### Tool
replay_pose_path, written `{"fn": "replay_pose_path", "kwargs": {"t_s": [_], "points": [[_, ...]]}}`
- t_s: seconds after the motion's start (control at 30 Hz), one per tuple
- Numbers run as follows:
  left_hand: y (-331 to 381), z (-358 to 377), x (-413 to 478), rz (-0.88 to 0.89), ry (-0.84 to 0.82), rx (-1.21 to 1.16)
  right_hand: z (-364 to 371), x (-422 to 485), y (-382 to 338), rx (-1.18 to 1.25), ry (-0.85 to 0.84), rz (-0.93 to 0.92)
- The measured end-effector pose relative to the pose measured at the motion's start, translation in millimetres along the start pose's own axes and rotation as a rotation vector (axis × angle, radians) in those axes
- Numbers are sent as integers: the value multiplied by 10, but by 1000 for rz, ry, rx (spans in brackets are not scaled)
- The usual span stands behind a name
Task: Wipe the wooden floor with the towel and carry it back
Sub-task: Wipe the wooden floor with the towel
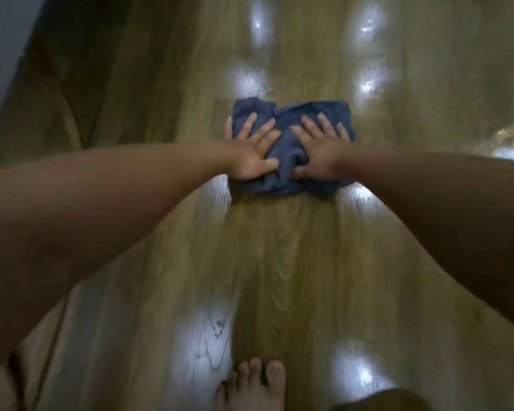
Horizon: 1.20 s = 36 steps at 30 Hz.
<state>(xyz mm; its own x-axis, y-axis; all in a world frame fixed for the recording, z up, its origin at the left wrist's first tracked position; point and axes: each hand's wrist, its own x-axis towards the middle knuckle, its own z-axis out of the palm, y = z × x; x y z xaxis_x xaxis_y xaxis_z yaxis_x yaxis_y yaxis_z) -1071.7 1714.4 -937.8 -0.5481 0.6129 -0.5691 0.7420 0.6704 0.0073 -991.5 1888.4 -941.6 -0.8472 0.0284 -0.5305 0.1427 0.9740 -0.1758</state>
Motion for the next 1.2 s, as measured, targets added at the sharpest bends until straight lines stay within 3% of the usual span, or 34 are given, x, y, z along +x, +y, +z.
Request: {"fn": "replay_pose_path", "kwargs": {"t_s": [0.13,0.27,0.37,0.53,0.7,0.8,0.9,0.97,1.1,1.2], "points": [[75,123,-410,-12,42,-122,326,-307,-379,68,153,28],[416,1264,-1843,116,252,-290,1329,-1589,-898,144,189,-200],[595,1683,-2289,112,174,-224,1673,-1965,-1060,69,162,-337],[433,1180,-1492,3,173,-237,1086,-1151,-576,43,144,-422],[-9,50,-181,-137,64,-463,17,62,-72,33,119,-126],[196,-153,-44,-161,97,-470,-122,129,30,92,182,-22],[537,283,-545,-28,220,-263,430,-592,-44,223,335,-32],[779,689,-1017,224,288,-234,856,-1283,-25,287,342,-34],[925,789,-894,643,210,-219,1183,-1980,40,240,372,90],[762,211,-215,594,328,-308,954,-1648,-88,255,426,247]]}}
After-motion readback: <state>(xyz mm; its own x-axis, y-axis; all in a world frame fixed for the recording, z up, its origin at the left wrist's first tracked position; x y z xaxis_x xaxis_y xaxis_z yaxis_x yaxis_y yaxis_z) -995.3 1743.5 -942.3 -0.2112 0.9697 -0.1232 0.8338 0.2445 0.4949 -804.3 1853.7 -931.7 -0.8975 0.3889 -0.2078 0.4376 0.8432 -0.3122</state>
